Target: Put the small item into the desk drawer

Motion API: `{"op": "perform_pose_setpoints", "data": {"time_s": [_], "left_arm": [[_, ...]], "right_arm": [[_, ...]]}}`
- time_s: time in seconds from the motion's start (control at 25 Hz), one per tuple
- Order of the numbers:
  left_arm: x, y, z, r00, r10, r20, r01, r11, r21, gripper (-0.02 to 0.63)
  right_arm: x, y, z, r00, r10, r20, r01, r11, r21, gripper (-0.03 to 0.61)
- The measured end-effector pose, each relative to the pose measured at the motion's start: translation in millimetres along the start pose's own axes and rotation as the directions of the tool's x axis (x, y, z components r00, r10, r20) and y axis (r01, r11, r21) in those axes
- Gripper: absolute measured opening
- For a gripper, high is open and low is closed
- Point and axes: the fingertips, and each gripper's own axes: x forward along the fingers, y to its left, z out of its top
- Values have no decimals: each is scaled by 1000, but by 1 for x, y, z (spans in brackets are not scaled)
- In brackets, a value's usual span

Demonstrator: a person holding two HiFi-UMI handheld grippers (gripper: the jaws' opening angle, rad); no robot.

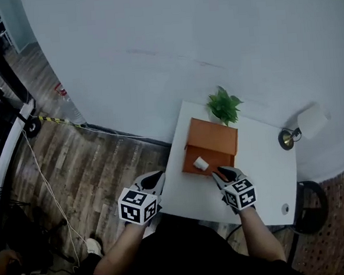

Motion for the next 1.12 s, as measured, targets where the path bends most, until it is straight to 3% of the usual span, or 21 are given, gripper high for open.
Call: {"op": "perform_pose_setpoints", "data": {"time_s": [0.4, 0.72, 1.0, 1.12], "left_arm": [[-52, 7, -18, 1000, -15, 20, 14, 1000, 20, 3], [-57, -9, -7, 999, -29, 34, 28, 999, 43, 3], [-46, -50, 4, 999, -20, 32, 18, 997, 78, 3], [-38, -72, 5, 999, -9, 43, 6, 999, 51, 3]], "right_arm": [[-54, 51, -4, 992, -67, 110, 59, 996, 73, 49], [-105, 54, 11, 973, -94, 213, 72, 992, 107, 31], [-152, 34, 25, 920, -66, 385, 14, 991, 136, 17], [-175, 21, 22, 899, -53, 434, -19, 987, 160, 12]]}}
